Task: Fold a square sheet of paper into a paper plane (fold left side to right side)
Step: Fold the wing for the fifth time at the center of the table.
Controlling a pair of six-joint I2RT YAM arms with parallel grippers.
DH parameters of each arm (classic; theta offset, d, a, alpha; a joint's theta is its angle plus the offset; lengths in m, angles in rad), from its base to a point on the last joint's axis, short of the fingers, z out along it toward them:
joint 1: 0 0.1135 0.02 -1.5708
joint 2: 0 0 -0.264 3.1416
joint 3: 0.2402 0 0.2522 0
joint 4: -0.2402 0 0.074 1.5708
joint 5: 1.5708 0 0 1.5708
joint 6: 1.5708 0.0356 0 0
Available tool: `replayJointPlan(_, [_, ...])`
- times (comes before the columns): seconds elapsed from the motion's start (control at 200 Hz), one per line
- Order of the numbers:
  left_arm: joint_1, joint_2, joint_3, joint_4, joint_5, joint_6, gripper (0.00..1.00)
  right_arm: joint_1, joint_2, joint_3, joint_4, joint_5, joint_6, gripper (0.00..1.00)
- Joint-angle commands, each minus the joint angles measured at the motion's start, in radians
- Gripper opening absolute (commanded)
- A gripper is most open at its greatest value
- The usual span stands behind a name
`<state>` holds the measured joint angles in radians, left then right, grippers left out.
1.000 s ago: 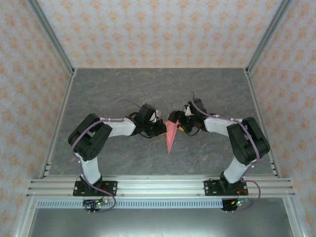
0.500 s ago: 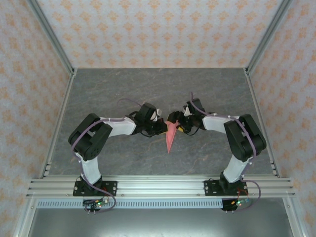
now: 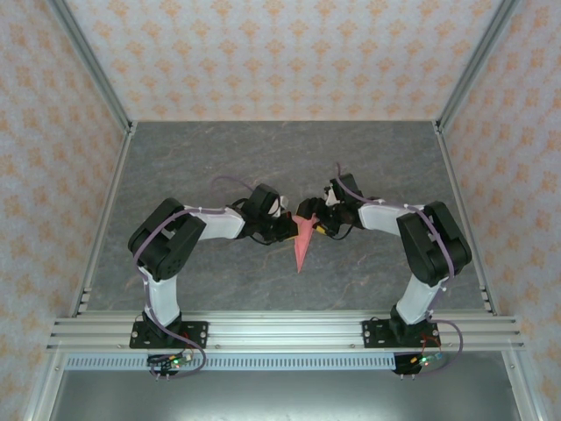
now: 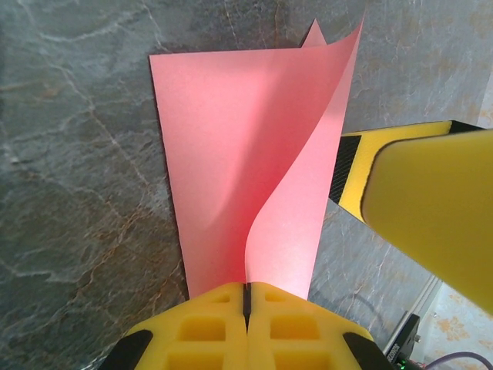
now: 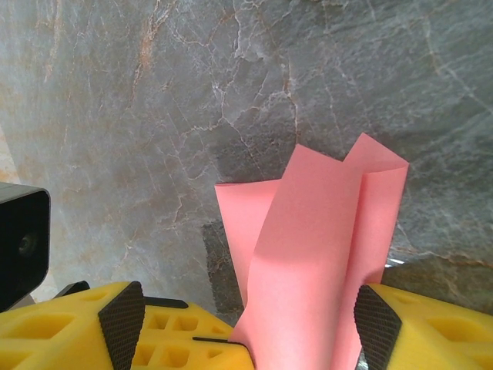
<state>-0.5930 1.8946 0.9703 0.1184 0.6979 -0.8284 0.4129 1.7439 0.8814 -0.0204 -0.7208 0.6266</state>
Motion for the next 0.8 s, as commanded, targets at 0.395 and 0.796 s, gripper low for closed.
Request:
replayJointPlan(0.395, [0.005, 0.042, 0.023, -0.047, -0.035, 0.041, 0.0, 0.012, 0.017, 0.016, -0.062, 0.03, -0.022, 0.76])
replayJointPlan(0.796, [0.005, 0.052, 0.01, -0.053, -0.049, 0.045, 0.0, 0.012, -0.088, 0.019, -0.041, 0.059, -0.012, 0.76])
